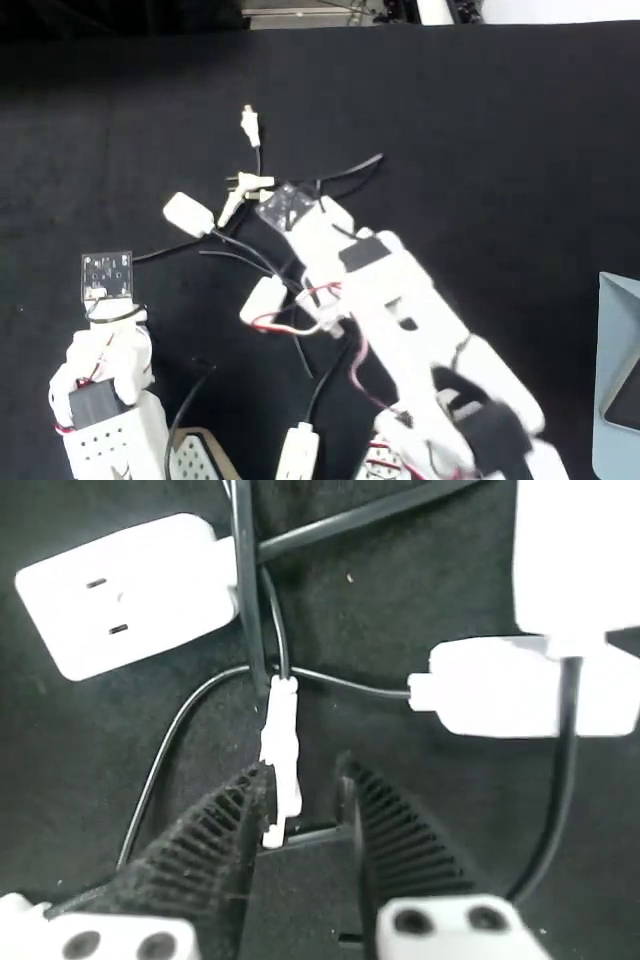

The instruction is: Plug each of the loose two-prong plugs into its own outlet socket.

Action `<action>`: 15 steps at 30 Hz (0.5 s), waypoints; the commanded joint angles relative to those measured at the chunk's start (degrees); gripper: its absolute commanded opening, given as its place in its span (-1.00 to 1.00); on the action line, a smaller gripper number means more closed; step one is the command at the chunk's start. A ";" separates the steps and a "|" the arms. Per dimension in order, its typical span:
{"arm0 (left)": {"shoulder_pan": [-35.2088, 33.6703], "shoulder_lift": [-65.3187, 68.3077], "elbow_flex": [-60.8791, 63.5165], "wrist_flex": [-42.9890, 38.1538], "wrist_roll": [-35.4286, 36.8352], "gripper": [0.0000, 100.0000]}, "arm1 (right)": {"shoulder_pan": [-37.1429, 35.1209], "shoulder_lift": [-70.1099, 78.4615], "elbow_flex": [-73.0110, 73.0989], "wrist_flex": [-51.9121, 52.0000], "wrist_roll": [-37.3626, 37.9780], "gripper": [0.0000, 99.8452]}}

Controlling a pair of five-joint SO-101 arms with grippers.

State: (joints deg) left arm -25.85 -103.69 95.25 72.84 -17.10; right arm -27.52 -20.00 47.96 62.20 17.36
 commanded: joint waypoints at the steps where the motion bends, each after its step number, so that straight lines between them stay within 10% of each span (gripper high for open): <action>1: -0.13 -0.53 -1.63 -0.26 -0.35 -0.94 | -0.79 5.93 -2.51 -4.48 -0.18 -0.80; 15: -0.13 -0.53 -1.63 -0.26 -0.35 -0.94 | -0.70 16.84 -6.20 -6.51 -4.66 -0.76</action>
State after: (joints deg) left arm -25.85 -103.69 95.25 72.84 -17.10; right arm -27.87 -3.82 44.79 55.69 13.49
